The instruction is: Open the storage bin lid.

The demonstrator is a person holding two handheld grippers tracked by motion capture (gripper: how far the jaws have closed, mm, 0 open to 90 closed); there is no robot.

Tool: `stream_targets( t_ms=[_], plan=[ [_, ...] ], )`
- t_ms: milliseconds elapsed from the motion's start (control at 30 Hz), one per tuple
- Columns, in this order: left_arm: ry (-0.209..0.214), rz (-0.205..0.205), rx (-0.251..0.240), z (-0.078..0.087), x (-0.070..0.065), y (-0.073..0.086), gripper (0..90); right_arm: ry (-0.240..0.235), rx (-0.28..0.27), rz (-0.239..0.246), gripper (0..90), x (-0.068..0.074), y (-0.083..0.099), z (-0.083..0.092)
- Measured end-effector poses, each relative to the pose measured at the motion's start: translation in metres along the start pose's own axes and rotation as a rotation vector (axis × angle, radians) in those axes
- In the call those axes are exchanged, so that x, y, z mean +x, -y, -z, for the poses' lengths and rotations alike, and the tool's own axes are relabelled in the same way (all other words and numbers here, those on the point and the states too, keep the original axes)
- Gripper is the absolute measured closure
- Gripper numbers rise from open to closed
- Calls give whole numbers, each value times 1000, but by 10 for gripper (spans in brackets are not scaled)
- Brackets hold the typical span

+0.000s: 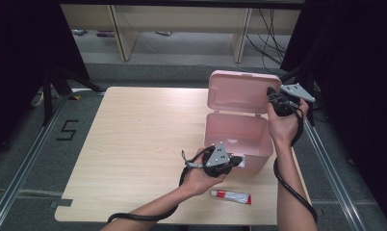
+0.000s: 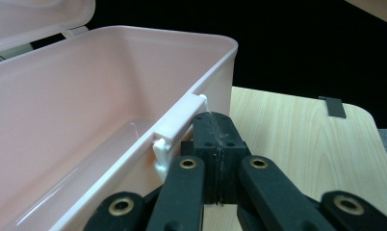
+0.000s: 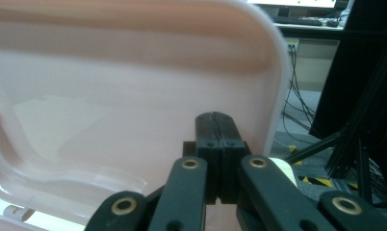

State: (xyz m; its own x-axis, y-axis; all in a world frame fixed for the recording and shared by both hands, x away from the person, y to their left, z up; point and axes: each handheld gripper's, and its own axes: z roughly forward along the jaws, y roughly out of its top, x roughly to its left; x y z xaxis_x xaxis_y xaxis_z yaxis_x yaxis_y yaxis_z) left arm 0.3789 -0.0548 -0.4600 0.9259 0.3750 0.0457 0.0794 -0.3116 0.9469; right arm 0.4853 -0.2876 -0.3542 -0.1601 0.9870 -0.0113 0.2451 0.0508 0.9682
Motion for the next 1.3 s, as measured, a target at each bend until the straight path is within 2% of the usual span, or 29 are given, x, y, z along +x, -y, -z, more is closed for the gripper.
stream_targets(
  t_ms=[600,633,767,800,833,967,1000,1033,1133,1167,1300],
  plan=[
    [0,-3,2,0,0,0,891,6,50,-2,900,-3,10,-8],
    [0,-3,2,0,0,0,891,8,54,-17,900,-3,11,-8],
    [0,0,0,0,0,0,891,11,56,-2,900,-4,14,-11],
    [0,0,0,0,0,0,891,13,64,-23,900,-3,14,-12],
    [0,0,0,0,0,0,891,10,63,-6,900,-4,15,-13],
    [-1,2,-1,0,0,0,891,10,78,-3,900,-5,18,-15],
    [-1,0,-1,0,0,0,891,13,85,-35,900,-2,18,-15],
    [-1,-2,0,0,0,0,891,13,82,-9,900,-4,19,-16],
    [-1,-2,1,0,0,0,891,15,90,-26,900,-4,20,-16],
    [-1,0,1,0,0,0,891,18,89,-5,900,-6,21,-17],
    [-3,-1,0,0,-1,0,891,17,105,-26,900,-5,22,-19]
  ],
)
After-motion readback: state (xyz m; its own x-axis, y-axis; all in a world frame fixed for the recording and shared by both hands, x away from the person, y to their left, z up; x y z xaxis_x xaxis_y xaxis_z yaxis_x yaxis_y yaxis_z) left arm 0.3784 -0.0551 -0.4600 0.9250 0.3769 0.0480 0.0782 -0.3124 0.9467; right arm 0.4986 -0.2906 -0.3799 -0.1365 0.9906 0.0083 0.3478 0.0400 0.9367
